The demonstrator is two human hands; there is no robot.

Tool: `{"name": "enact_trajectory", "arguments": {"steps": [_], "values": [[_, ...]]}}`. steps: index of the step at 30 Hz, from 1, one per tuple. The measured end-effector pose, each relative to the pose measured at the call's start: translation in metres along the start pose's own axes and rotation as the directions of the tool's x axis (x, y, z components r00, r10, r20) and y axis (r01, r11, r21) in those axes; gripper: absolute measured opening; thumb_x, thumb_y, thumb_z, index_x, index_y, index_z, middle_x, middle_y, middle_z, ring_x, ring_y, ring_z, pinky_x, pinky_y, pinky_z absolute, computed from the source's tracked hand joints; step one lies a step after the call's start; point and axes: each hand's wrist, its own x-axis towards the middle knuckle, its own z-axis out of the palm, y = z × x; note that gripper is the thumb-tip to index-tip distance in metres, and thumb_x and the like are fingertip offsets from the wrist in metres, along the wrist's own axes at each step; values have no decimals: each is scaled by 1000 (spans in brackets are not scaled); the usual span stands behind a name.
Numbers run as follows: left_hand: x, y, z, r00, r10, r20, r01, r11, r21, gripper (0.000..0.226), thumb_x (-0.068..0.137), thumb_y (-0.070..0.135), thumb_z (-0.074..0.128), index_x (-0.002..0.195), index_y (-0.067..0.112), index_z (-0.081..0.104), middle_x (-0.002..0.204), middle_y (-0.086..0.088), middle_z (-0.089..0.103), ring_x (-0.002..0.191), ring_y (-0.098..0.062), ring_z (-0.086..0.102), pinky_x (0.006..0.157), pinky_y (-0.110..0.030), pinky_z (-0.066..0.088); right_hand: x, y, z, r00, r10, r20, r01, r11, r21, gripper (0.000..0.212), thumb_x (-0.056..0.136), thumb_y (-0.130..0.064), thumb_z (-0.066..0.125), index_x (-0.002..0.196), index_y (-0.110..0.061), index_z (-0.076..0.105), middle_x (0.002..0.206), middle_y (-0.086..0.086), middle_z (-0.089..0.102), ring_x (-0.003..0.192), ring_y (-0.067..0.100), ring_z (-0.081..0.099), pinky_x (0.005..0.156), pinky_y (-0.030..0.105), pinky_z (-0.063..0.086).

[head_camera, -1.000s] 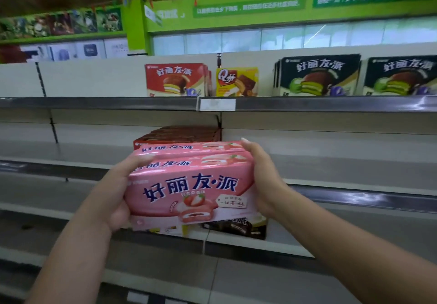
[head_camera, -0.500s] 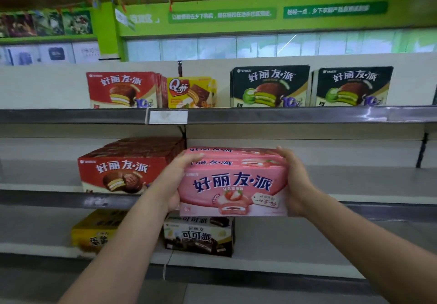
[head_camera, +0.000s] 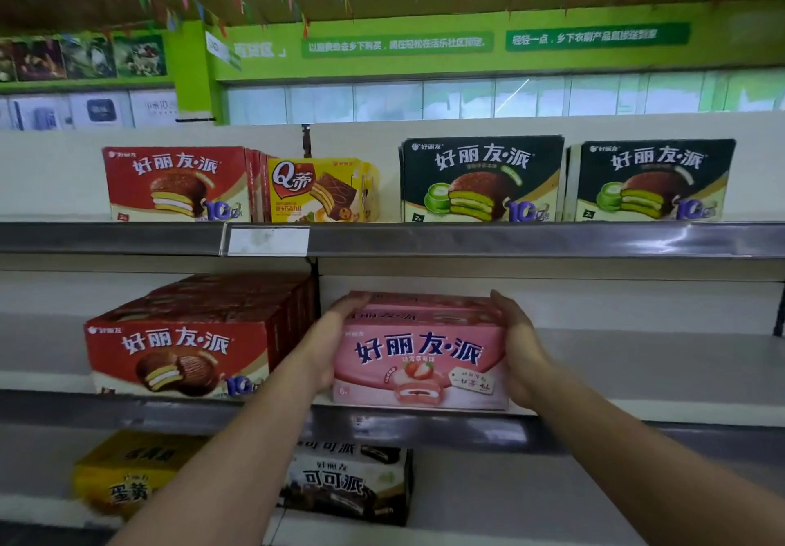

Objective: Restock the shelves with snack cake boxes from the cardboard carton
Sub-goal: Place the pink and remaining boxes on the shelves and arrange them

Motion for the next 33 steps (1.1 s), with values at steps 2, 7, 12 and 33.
{"name": "enact_trajectory", "arguments": {"steps": [2,7,12,33], "values": [[11,-5,-3,1000,0,-18,0,1000,-3,37,93,46,63,113,16,69,97,-20,75,78,-32,71,85,-48,58,11,4,1,1000,3,9,-3,1000,26,47,96,-56,52,106,-15,70,84,16,78,61,30,74,64,37,59],[34,-5,-1,997,-2,-79,1,1000,-3,35,93,50,63,108,20,69,103,-22,75,83,-34,70,93,-55,55,35,5,3,999,23,31,-24,999,48,51,93,-61,53,109,-16,71,92,17,79,72,33,74,71,41,60],[58,-5,-3,995,27,-93,-31,998,-47,36,91,49,63,104,18,75,102,-22,75,84,-35,69,92,-50,55,60,10,4,992,-24,125,19,999,46,53,101,-55,41,113,-13,71,98,19,78,76,30,76,69,37,61],[93,-14,-11,954,157,-255,-158,987,17,43,87,51,68,110,16,77,98,-17,78,90,-36,75,93,-56,57,118,36,2,973,-109,204,70,980,187,73,94,-67,42,135,-10,63,127,28,66,119,47,63,108,61,44]]}}
